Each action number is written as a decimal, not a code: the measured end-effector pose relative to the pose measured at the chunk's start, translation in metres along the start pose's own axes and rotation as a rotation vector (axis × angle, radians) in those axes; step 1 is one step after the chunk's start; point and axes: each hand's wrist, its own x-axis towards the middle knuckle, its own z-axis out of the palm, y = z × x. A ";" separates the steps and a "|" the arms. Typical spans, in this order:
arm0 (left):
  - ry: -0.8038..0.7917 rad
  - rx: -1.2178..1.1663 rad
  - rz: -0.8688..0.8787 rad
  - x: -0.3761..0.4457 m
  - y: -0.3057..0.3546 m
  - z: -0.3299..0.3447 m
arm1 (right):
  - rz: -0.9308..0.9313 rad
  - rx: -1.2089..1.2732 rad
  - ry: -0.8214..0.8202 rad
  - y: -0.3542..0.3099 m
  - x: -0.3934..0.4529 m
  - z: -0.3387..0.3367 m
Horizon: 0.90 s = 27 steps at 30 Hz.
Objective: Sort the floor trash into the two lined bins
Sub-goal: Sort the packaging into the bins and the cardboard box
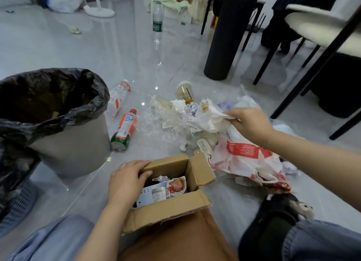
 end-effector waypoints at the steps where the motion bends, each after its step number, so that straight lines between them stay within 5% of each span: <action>1: 0.000 -0.005 -0.005 -0.001 0.001 -0.001 | -0.017 0.020 0.010 -0.002 0.001 -0.012; 6: 0.147 -0.168 0.048 -0.011 0.005 -0.007 | -0.094 0.140 0.009 -0.017 -0.004 -0.069; 10: 0.185 -0.695 0.076 -0.025 0.041 -0.028 | -0.231 0.324 0.057 -0.037 -0.016 -0.101; 15: -0.271 -1.752 -0.375 -0.035 0.077 -0.044 | -0.477 0.365 0.079 -0.065 -0.039 -0.080; 17: -0.465 -1.966 -0.468 -0.036 0.076 -0.042 | -0.571 0.297 0.066 -0.071 -0.047 -0.060; 23: -0.560 -2.232 -0.411 -0.038 0.055 -0.040 | -0.645 0.222 -0.153 -0.081 -0.062 -0.026; 27: -0.375 -1.950 -0.484 -0.035 0.050 -0.032 | -0.444 0.211 -0.692 -0.076 -0.064 -0.042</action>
